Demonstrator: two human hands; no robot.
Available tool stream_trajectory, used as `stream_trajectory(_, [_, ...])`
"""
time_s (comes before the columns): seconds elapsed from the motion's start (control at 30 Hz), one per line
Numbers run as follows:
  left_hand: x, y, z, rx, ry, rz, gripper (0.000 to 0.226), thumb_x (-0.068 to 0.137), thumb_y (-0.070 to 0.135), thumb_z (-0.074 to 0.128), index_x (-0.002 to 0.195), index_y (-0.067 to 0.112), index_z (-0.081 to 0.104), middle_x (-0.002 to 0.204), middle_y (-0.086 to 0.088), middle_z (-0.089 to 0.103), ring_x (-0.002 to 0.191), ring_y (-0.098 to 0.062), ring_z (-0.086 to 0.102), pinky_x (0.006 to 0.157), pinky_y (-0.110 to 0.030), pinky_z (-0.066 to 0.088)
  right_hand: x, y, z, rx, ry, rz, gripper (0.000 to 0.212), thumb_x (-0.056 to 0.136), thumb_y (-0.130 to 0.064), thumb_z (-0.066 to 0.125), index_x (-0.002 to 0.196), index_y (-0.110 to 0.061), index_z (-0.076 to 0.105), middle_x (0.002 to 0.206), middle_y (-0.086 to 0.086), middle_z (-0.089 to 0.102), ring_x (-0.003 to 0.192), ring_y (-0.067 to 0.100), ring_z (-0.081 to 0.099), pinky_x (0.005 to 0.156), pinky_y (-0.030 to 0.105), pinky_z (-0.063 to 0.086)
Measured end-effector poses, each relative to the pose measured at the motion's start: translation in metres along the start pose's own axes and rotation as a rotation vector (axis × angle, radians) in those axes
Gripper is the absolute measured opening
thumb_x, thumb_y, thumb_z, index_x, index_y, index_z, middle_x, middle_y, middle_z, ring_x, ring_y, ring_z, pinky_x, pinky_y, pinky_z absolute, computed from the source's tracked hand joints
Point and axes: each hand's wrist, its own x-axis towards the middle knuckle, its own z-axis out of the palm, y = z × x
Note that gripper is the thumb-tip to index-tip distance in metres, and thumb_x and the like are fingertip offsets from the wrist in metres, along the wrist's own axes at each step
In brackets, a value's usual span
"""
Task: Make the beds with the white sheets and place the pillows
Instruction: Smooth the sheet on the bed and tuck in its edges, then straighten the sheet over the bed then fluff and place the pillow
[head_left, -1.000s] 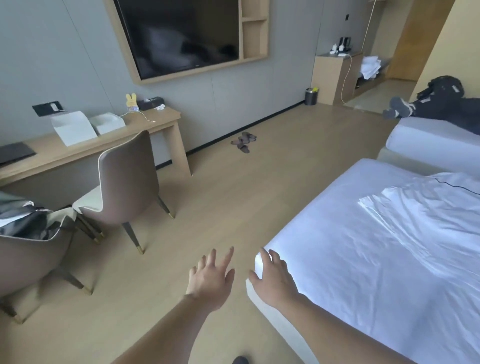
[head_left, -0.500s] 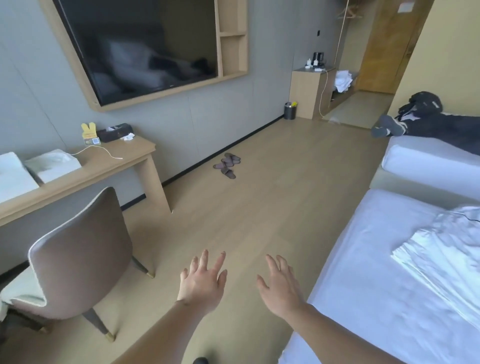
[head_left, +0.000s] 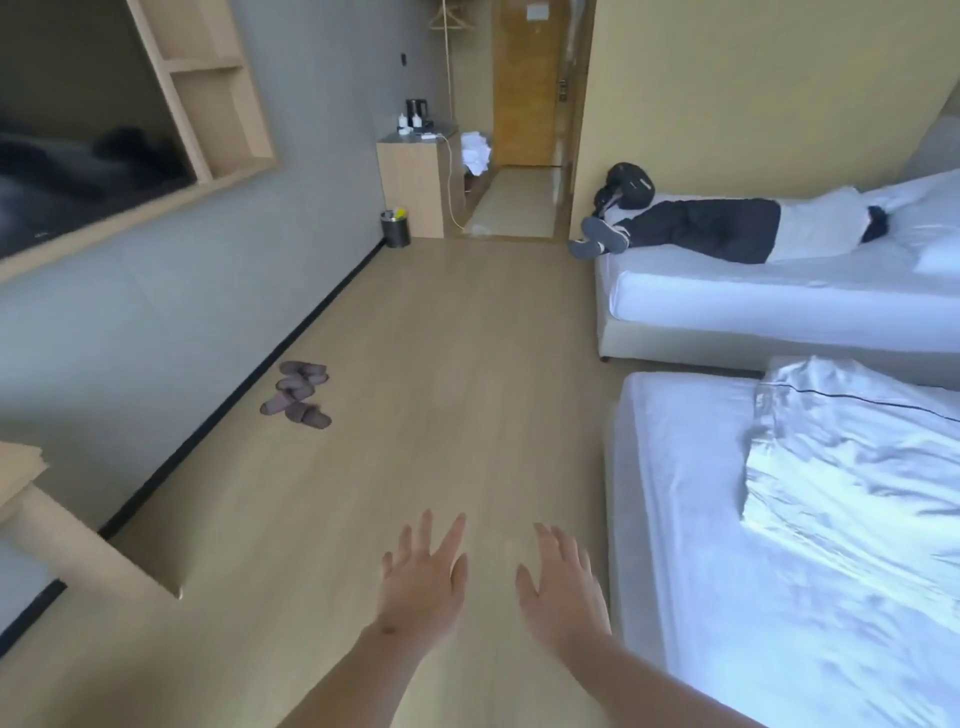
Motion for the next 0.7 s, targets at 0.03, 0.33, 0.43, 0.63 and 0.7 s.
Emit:
stream_trajectory(0.03, [0.03,0.001,-0.003,0.009,-0.008,0.032,0.054,0.103,0.05,0.018,0.153,0.049,-0.004,0.167,0.0,-0.002,0.152,-0.029,0.006,0.12,-0.049,0.017,0.023,0.002,-0.001,0.003,0.022,0.029,0.062,0.097,-0.045,0.04,0.153,-0.027,0.021,0.156,-0.006,0.025,0.138,0.02,0.033,0.108,0.035,0.039])
stream_trajectory(0.33, [0.315,0.051,-0.023,0.156,-0.068,0.192,0.055,0.103,0.05,0.024,0.154,0.046,0.006,0.165,-0.006,0.012,0.148,-0.03,0.022,0.112,-0.046,0.035,0.262,0.052,0.0,0.1,0.068,0.303,0.062,0.097,-0.042,0.041,0.152,-0.021,0.024,0.154,-0.002,0.029,0.136,0.021,0.036,0.104,0.036,0.043])
stream_trajectory(0.43, [0.396,0.083,-0.037,0.11,-0.109,0.211,0.054,0.103,0.05,0.024,0.154,0.045,0.008,0.164,-0.007,0.014,0.148,-0.029,0.023,0.111,-0.046,0.037,0.338,0.058,-0.022,0.167,0.129,0.374,0.058,0.097,-0.038,0.043,0.15,-0.022,0.029,0.15,-0.003,0.034,0.135,0.019,0.038,0.1,0.034,0.046])
stream_trajectory(0.63, [0.553,0.166,-0.048,0.085,-0.144,0.355,0.059,0.102,0.045,0.029,0.154,0.044,0.001,0.165,-0.006,0.015,0.148,-0.028,0.022,0.112,-0.046,0.035,0.473,0.086,-0.092,0.222,0.254,0.46,0.058,0.095,-0.033,0.044,0.15,-0.024,0.03,0.152,-0.007,0.037,0.138,0.016,0.038,0.104,0.035,0.044])
stream_trajectory(0.7, [0.605,0.199,-0.048,0.088,-0.158,0.454,0.059,0.103,0.045,0.027,0.154,0.044,-0.001,0.164,-0.005,0.015,0.148,-0.027,0.022,0.112,-0.045,0.034,0.517,0.104,-0.114,0.247,0.301,0.506,0.059,0.096,-0.031,0.044,0.152,-0.025,0.028,0.154,-0.007,0.036,0.14,0.015,0.035,0.108,0.034,0.04])
